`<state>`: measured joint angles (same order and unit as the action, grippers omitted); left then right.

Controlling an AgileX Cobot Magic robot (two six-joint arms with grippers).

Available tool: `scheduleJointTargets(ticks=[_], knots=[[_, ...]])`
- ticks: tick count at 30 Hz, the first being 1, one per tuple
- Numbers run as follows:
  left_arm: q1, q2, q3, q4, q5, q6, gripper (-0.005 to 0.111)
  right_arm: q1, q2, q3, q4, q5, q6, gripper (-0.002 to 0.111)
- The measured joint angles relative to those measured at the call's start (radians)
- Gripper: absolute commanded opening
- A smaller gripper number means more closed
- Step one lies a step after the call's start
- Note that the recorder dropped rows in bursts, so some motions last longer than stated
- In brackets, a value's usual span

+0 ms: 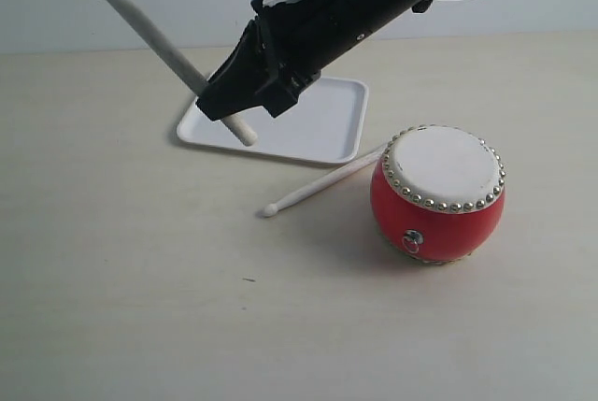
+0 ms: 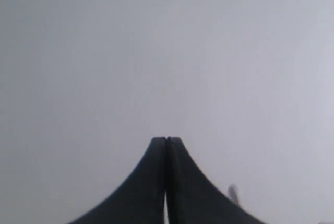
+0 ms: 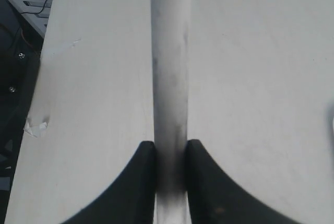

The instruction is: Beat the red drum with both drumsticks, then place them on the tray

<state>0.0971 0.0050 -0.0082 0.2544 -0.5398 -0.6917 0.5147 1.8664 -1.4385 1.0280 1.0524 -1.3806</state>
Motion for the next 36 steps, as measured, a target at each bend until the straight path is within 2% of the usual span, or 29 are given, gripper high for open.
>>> scheduleJointTargets(ticks=[2, 6, 9, 11, 14, 17, 19, 22, 29, 32, 36], knots=[[0.000, 0.039, -0.074, -0.064, -0.052, 0.027, 0.000, 0.000, 0.000, 0.000, 0.000, -0.001, 0.000, 0.000], [0.000, 0.241, -0.331, -0.087, -0.016, 0.079, 0.000, 0.000, 0.000, 0.000, 0.013, -0.002, -0.004, 0.000], [0.000, 0.441, -0.478, 0.076, 0.045, -0.068, 0.000, 0.000, 0.006, 0.000, 0.057, -0.002, -0.002, 0.000], [0.000, 0.586, -0.530, 0.273, 0.056, -0.245, 0.000, 0.000, 0.022, 0.000, 0.094, -0.002, -0.002, 0.000], [0.002, 0.780, -0.549, 0.579, -0.027, -0.460, 0.000, 0.000, 0.057, 0.000, 0.144, -0.005, -0.011, 0.000], [0.002, 0.972, -0.549, 0.769, -0.224, -0.556, 0.000, 0.000, 0.091, 0.000, 0.208, -0.007, -0.016, 0.000], [0.002, 1.097, -0.549, 0.830, -0.352, -0.580, 0.003, 0.000, 0.116, 0.000, 0.246, -0.009, -0.016, 0.000], [0.002, 1.240, -0.549, 0.869, -0.478, -0.584, 0.014, 0.000, 0.136, 0.002, 0.266, -0.021, -0.018, 0.000], [0.002, 1.461, -0.549, 0.891, -0.566, -0.414, 0.056, 0.000, 0.140, 0.002, 0.307, -0.032, -0.018, 0.000], [-0.002, 1.510, -0.549, 0.891, -0.637, -0.320, 0.064, 0.000, 0.140, 0.002, 0.309, -0.032, -0.018, 0.000], [-0.015, 1.541, -0.551, 0.861, -0.662, -0.277, 0.065, 0.000, 0.140, 0.002, 0.315, -0.044, -0.018, 0.000]])
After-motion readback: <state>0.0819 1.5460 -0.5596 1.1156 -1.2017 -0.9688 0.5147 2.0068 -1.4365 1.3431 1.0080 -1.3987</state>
